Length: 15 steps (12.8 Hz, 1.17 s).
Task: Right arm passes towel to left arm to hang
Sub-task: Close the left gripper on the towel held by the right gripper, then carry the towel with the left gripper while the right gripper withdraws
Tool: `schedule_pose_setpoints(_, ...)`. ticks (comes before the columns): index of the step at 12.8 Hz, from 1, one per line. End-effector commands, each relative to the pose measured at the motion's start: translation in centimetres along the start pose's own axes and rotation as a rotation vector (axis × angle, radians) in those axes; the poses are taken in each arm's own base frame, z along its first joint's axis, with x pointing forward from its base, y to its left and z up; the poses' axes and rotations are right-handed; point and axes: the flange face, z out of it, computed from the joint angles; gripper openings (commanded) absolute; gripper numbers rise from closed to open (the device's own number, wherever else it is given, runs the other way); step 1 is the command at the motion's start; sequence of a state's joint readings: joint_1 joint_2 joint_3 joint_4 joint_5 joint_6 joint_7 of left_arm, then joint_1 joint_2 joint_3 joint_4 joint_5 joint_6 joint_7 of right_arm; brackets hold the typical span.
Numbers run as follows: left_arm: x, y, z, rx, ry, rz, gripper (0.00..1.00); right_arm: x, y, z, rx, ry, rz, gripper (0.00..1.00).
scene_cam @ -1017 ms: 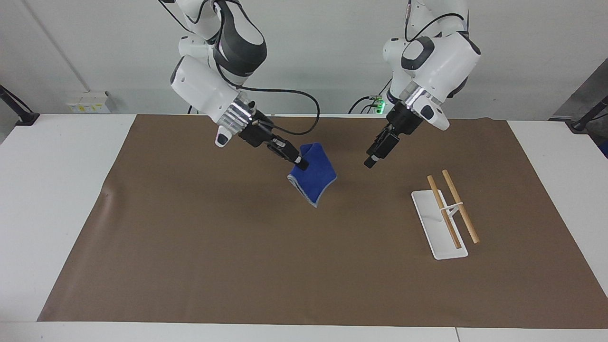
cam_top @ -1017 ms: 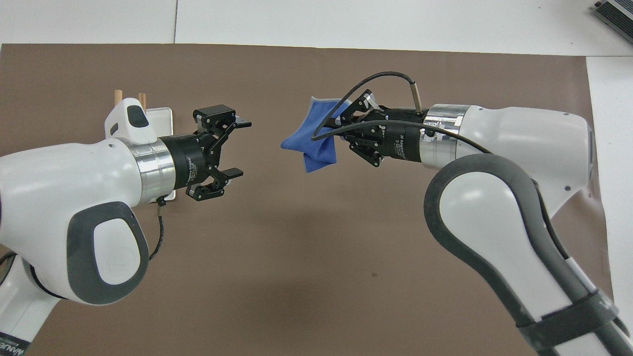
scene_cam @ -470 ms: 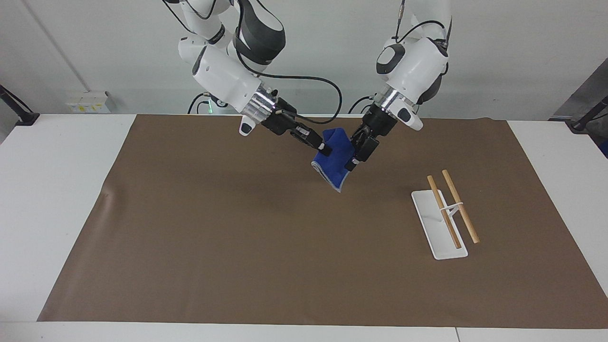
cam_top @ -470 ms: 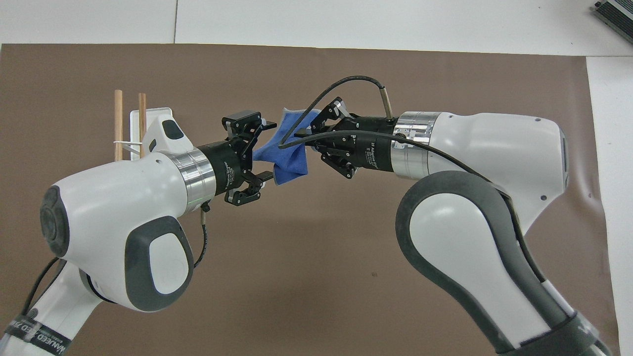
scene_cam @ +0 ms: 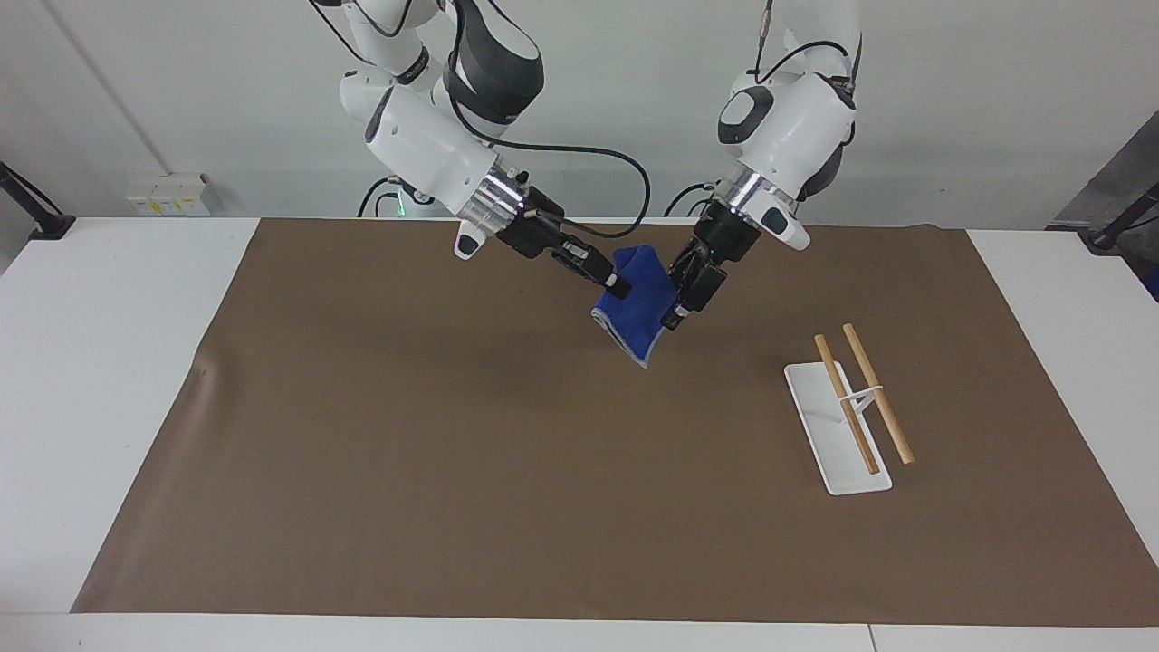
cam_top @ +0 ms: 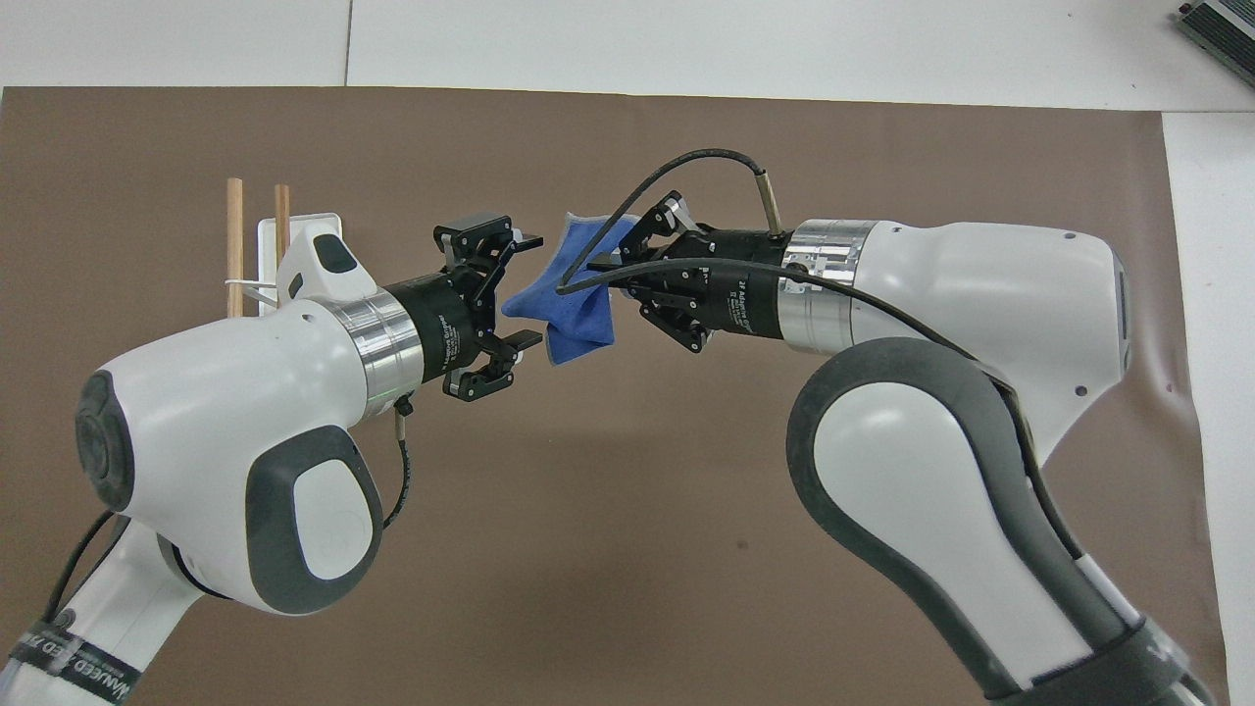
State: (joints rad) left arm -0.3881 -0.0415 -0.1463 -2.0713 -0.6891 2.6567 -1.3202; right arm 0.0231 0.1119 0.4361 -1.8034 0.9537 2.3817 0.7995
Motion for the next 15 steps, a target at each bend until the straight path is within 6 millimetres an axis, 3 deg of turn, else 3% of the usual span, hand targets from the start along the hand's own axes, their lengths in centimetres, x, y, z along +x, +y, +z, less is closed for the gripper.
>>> schedule_pose_setpoints(1,0.0,0.0,0.2,-0.019,0.000,0.001,0.50,0.0,-0.5,-0.5,-0.008,0.010,-0.016,0.00)
schedule_pose_setpoints(5,0.2,0.0,0.2,-0.018,0.002,0.090,0.04,0.1,-0.5,-0.6,-0.012,0.020,-0.025,0.00)
schedule_pose_setpoints(9,0.3,0.1,0.2,-0.020,0.004,0.161,0.00,-0.1,-0.5,-0.7,-0.018,0.025,-0.036,0.00)
schedule_pose_setpoints(10,0.5,0.1,0.1,-0.021,0.006,0.182,0.00,0.0,-0.6,-0.9,-0.017,0.028,-0.035,0.14)
schedule_pose_setpoints(11,0.5,0.2,0.0,-0.023,0.007,0.197,0.00,0.1,-0.5,-1.0,-0.020,0.033,-0.038,0.63)
schedule_pose_setpoints(12,0.6,0.2,0.0,-0.023,0.009,0.224,0.00,-0.1,-0.6,-1.3,-0.028,0.048,-0.055,0.82)
schedule_pose_setpoints(13,0.7,0.3,0.0,-0.024,0.011,0.269,0.00,-0.1,-0.6,-1.7,-0.039,0.066,-0.071,0.98)
schedule_pose_setpoints(15,0.9,0.3,-0.1,-0.025,0.014,0.338,0.00,0.7,-0.3,-2.7,-0.072,0.116,-0.109,1.00)
